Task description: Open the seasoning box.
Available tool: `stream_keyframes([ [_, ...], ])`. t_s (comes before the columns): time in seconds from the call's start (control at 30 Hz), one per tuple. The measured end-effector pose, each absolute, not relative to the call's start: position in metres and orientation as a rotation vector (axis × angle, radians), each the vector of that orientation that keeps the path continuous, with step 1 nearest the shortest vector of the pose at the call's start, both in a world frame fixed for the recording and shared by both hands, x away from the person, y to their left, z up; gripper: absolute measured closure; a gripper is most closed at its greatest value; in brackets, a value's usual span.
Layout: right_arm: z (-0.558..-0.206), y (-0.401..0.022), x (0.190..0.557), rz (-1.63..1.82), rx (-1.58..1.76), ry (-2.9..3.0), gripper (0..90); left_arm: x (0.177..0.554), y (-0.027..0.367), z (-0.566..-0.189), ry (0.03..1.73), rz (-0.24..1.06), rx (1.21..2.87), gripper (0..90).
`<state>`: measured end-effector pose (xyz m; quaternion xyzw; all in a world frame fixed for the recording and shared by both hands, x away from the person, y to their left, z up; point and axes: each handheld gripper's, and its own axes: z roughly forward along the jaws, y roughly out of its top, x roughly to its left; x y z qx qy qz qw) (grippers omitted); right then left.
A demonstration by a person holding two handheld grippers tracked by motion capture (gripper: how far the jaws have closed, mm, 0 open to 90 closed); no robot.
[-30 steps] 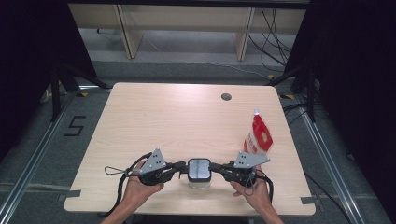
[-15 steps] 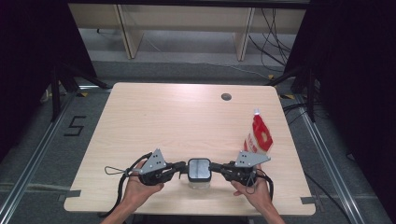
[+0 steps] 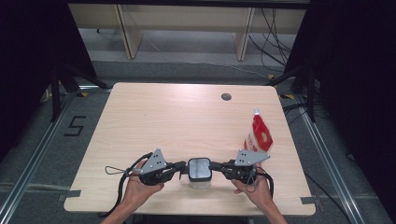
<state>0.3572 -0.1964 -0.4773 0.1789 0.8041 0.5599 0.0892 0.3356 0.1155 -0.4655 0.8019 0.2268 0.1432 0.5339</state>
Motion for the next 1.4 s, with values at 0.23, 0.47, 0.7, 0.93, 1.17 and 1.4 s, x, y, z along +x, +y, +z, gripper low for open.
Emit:
stream_keyframes([
  [0.23, -0.4783, -0.1988, 0.3582, 1.681, 0.517, 2.42, 90.0, 0.3356, 0.1139, -0.467, 0.545, 0.353, 1.889, 89.5],
  [0.47, -0.4782, -0.1979, 0.3572, 1.683, 0.522, 2.409, 90.0, 0.3333, 0.1145, -0.468, 0.547, 0.372, 1.886, 89.5],
  [0.7, -0.4811, -0.1965, 0.3547, 1.722, 0.578, 2.368, 90.0, 0.3327, 0.1151, -0.4692, 0.536, 0.378, 1.88, 89.5],
  [0.93, -0.4819, -0.1982, 0.3544, 1.725, 0.579, 2.371, 90.0, 0.3307, 0.114, -0.4696, 0.54, 0.392, 1.878, 89.5],
  [1.17, -0.4833, -0.1976, 0.3557, 1.748, 0.588, 2.346, 90.0, 0.3301, 0.1141, -0.47, 0.53, 0.404, 1.881, 89.6],
  [1.4, -0.4854, -0.1994, 0.3578, 1.796, 0.6, 2.357, 90.0, 0.3294, 0.1131, -0.4706, 0.524, 0.417, 1.876, 89.6],
])
